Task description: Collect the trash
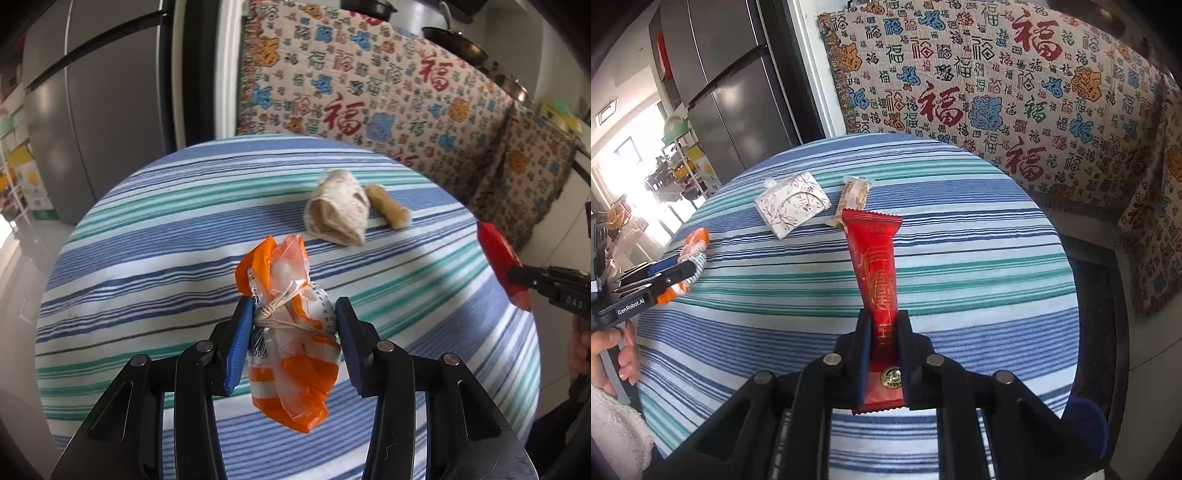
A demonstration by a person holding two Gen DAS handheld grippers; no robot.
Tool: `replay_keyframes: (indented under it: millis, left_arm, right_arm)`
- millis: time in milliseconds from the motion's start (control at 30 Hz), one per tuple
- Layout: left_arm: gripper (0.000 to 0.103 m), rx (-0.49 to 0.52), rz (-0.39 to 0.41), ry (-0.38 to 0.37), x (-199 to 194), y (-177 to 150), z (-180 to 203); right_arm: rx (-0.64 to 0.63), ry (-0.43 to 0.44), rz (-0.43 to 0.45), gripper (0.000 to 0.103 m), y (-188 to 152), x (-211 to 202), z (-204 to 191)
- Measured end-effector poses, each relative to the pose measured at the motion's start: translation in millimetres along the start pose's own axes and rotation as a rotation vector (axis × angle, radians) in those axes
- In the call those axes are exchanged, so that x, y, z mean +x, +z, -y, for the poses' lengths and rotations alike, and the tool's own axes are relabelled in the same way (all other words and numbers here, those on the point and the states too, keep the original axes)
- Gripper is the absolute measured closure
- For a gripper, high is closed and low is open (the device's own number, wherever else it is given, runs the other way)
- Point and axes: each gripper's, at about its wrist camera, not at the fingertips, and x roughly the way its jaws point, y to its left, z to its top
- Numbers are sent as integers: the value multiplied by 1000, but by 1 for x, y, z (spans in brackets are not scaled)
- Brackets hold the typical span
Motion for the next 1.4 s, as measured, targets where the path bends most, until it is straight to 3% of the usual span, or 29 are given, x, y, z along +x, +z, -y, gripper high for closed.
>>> replay_keyframes:
  millis: [300,767,1167,1400]
  left_arm:
    - [57,100,-1,-64,-3,-13,54]
    - [57,148,-14,-173,-11,-28,124]
    - [57,258,-33,-374,-16,-30,245]
    - [57,328,-73,-481,-4,-35,326]
  right_arm:
    - [69,17,13,90,-28,-25,8]
    - [161,-13,50,90,-66,-62,40]
    - [338,-183,94,90,-112,-116,140]
    - [435,-292,59,90,-157,-140,190]
